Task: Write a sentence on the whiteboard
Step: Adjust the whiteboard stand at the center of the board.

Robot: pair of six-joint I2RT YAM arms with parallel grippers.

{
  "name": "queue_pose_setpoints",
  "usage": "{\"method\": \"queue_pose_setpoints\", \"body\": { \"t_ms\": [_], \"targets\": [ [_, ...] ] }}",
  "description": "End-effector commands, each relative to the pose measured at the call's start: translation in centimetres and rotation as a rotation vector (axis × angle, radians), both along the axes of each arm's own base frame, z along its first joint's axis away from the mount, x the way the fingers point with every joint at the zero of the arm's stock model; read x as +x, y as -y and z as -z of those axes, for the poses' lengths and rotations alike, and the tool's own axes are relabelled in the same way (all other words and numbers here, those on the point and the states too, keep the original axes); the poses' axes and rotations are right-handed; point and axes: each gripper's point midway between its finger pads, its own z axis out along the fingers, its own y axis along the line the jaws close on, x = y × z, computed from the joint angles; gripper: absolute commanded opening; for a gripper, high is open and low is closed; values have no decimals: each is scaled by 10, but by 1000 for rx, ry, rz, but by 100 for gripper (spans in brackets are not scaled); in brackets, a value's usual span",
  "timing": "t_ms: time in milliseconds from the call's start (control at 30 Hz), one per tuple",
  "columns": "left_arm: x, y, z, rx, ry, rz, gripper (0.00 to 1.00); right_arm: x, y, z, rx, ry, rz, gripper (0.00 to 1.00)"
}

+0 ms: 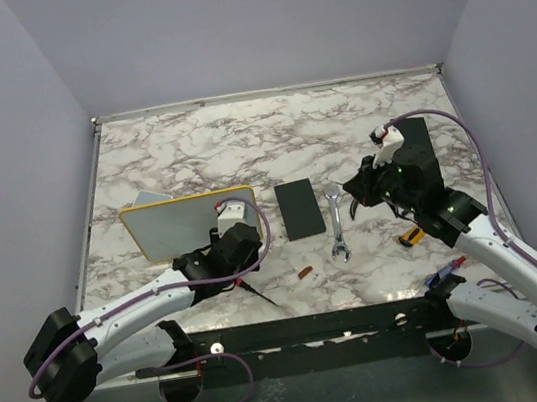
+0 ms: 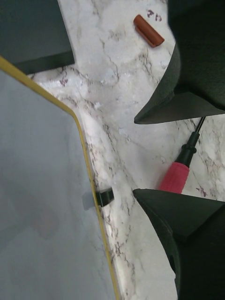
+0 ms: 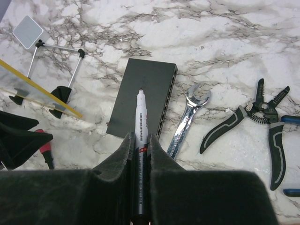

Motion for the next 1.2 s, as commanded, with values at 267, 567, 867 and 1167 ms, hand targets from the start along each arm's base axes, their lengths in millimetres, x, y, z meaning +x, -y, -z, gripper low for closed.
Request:
{"method": "queue_pose_setpoints", "body": {
  "t_ms": [267,567,867,1167],
  "targets": [
    [4,-31,23,-39,49,-126,64,7,4,-11,17,57,40,1],
    [16,-27,38,-68,70,-115,65,10,1,-13,22,55,33,1],
    [27,-19,39,-57,107,-80,61,10,1,-10,25,49,38,1],
    [30,5,49,-94,78,-14,57,10,1,-10,23,45,41,1]
  ]
}}
